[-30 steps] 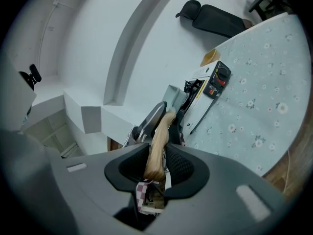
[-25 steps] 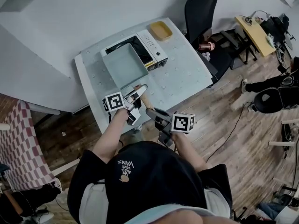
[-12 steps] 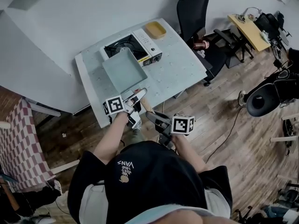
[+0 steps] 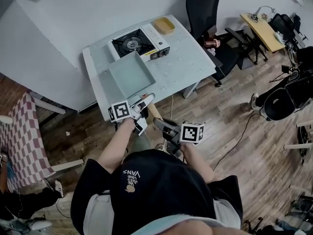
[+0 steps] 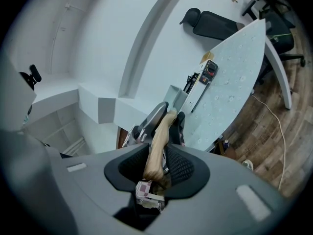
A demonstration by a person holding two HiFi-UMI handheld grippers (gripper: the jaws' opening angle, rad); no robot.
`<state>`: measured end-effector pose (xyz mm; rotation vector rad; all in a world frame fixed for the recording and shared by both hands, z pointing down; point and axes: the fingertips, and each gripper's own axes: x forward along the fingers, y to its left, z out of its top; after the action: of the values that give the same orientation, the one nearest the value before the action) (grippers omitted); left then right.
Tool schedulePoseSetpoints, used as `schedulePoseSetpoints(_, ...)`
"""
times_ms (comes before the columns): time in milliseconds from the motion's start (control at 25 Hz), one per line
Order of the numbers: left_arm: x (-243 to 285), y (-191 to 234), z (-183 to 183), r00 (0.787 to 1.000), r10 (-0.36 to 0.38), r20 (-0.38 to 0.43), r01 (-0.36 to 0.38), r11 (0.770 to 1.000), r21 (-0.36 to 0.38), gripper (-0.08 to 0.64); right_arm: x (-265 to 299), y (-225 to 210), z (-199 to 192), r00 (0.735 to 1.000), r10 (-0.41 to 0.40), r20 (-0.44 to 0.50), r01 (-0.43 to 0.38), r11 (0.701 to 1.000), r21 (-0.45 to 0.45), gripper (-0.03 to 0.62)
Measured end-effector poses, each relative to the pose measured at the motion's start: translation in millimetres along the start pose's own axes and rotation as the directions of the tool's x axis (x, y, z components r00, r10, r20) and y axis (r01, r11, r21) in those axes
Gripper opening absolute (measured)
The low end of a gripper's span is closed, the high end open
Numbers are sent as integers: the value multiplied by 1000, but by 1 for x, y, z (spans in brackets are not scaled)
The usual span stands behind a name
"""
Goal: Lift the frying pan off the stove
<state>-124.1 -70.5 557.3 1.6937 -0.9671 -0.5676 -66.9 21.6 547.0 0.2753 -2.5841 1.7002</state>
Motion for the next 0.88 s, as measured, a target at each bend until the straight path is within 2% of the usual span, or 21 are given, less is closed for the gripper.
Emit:
schedulePoseSetpoints(120, -4, 0, -4, 1000, -1, -7, 1, 999, 36, 218, -3, 4, -6, 1000, 3, 2, -3, 1000, -8, 118)
schedulePoseSetpoints(360, -14, -4, -15, 999, -19, -37, 20, 999, 38, 217, -5, 13, -20, 1000, -13, 28, 13, 1000, -21, 118)
schedulePoseSetpoints(680, -27, -9, -12, 991, -42, -126, 50, 997, 63, 216, 11, 26, -34, 994, -63, 93, 66, 997, -27, 118)
schedulePoseSetpoints(880, -39, -4, -10, 983, -58, -172, 66, 997, 46, 218, 23, 31, -43, 988, -90, 125, 93, 995, -21, 120)
